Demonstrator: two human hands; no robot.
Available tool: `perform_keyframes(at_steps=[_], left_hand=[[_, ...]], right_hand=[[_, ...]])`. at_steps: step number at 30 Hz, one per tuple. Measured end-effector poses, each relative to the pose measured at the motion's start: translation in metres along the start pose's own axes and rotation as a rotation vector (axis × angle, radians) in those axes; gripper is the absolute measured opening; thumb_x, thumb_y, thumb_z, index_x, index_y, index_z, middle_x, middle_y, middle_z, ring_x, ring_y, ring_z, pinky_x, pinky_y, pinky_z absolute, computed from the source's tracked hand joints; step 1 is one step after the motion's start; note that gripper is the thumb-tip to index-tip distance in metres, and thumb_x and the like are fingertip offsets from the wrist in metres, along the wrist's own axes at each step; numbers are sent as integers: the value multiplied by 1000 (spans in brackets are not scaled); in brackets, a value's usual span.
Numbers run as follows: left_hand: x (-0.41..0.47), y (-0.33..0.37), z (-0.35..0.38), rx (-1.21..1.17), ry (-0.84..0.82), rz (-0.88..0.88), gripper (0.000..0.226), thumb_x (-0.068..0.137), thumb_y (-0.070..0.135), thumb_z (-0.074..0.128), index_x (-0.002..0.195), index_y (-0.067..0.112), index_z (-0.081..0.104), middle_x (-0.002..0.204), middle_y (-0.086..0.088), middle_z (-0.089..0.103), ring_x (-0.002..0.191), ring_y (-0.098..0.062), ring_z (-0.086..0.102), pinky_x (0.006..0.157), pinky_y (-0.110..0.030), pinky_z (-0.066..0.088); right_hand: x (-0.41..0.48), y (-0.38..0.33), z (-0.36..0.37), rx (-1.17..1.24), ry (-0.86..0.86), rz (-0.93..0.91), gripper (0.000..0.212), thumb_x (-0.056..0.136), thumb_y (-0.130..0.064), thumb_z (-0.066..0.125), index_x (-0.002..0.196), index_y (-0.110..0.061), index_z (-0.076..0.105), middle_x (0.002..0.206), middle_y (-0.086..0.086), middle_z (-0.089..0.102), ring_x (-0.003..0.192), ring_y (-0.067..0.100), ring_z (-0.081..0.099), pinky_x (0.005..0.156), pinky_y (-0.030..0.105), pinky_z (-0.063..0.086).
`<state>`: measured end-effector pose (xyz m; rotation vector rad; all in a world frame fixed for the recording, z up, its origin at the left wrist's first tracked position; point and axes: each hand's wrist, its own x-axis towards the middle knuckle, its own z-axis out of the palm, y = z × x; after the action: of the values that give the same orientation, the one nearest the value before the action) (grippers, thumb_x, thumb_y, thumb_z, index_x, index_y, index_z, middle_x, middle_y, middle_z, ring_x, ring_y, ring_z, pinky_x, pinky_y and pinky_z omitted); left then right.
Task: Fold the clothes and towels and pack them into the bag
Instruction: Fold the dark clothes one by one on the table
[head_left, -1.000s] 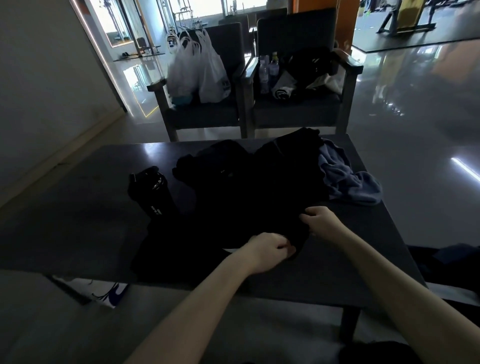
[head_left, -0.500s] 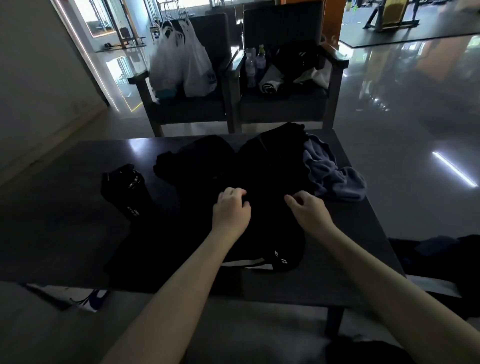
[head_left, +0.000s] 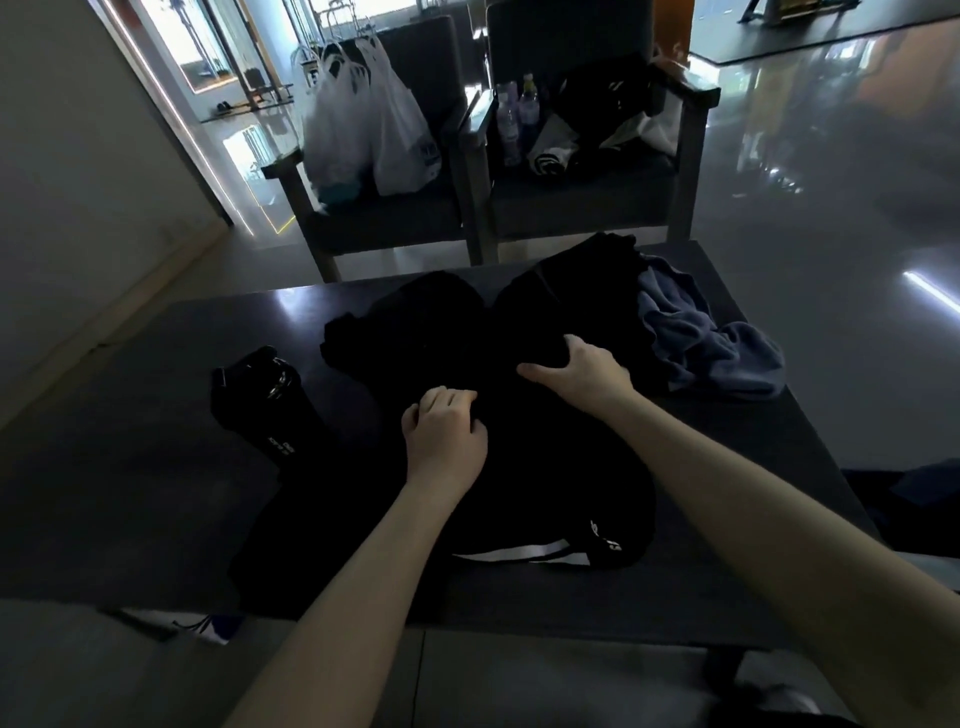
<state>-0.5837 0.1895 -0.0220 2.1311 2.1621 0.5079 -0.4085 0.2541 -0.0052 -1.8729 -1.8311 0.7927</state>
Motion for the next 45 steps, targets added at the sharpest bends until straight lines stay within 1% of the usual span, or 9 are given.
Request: perform_keyframes(at_steps=[5, 15, 20, 25, 30, 34, 38, 41, 45], left_hand=[[-4, 1, -6, -3, -43, -11, 43, 93, 18, 47, 136, 17, 48, 137, 3, 49, 136, -13, 30, 113, -37, 17], [-10, 13, -24, -123, -94, -109, 43, 98, 32, 44, 136, 14, 42, 135, -5, 49, 126, -23, 43, 103, -42, 36], [-8, 32, -34, -177, -39, -79, 76, 91, 35, 58, 149, 11, 16, 151, -10, 25, 135, -27, 32, 105, -43, 36], [5, 64, -44, -127, 6, 208, 99, 77, 43, 70, 152, 24, 7, 159, 5, 12, 146, -19, 11, 116, -43, 17], [13, 104, -52, -37, -33, 455, 73, 83, 40, 64, 147, 28, 30, 144, 7, 44, 142, -16, 23, 114, -37, 17], [11, 119, -57, 29, 10, 521, 27, 89, 39, 58, 108, 23, 68, 106, 7, 63, 114, -18, 44, 99, -33, 29], [7, 132, -65, -73, -7, 418, 33, 92, 42, 52, 85, 15, 69, 94, 3, 61, 108, -20, 46, 97, -35, 32], [7, 144, -74, -100, 4, 377, 31, 92, 36, 52, 81, 12, 67, 91, 0, 64, 109, -22, 47, 99, -34, 31], [5, 153, -91, -58, 35, 385, 36, 91, 40, 54, 87, 7, 68, 99, -5, 63, 117, -21, 45, 103, -32, 26]], right_hand=[[-10, -6, -3, 105, 95, -85, 26, 90, -38, 54, 98, -17, 65, 87, 1, 59, 101, 29, 56, 94, 45, 43], [-52, 3, -55, -31, 311, -453, 26, 96, -22, 50, 119, -16, 59, 106, 7, 69, 99, 29, 62, 90, 45, 43], [-66, 16, -87, -79, 248, -650, 24, 94, -16, 55, 117, -15, 63, 106, -4, 65, 99, 16, 59, 76, 18, 38], [-75, 30, -111, -145, 149, -731, 22, 91, -14, 60, 111, -20, 67, 106, -16, 60, 100, 16, 61, 82, 43, 51], [-90, 39, -131, -197, 89, -729, 24, 86, -8, 64, 106, -21, 71, 102, -17, 61, 96, 15, 63, 81, 37, 51], [-97, 45, -138, -172, 86, -615, 31, 85, -6, 59, 103, -30, 68, 98, -6, 67, 90, 16, 63, 78, 43, 53], [-106, 43, -139, -57, 115, -466, 43, 81, -4, 54, 117, -27, 58, 85, -9, 59, 75, 11, 59, 67, 33, 51], [-113, 36, -133, 1, 128, -434, 45, 84, -16, 61, 128, -23, 51, 97, -6, 56, 84, 11, 57, 71, 26, 46], [-113, 34, -133, -23, 221, -472, 29, 87, -17, 62, 116, -15, 62, 93, -1, 61, 89, 20, 61, 70, 30, 44]])
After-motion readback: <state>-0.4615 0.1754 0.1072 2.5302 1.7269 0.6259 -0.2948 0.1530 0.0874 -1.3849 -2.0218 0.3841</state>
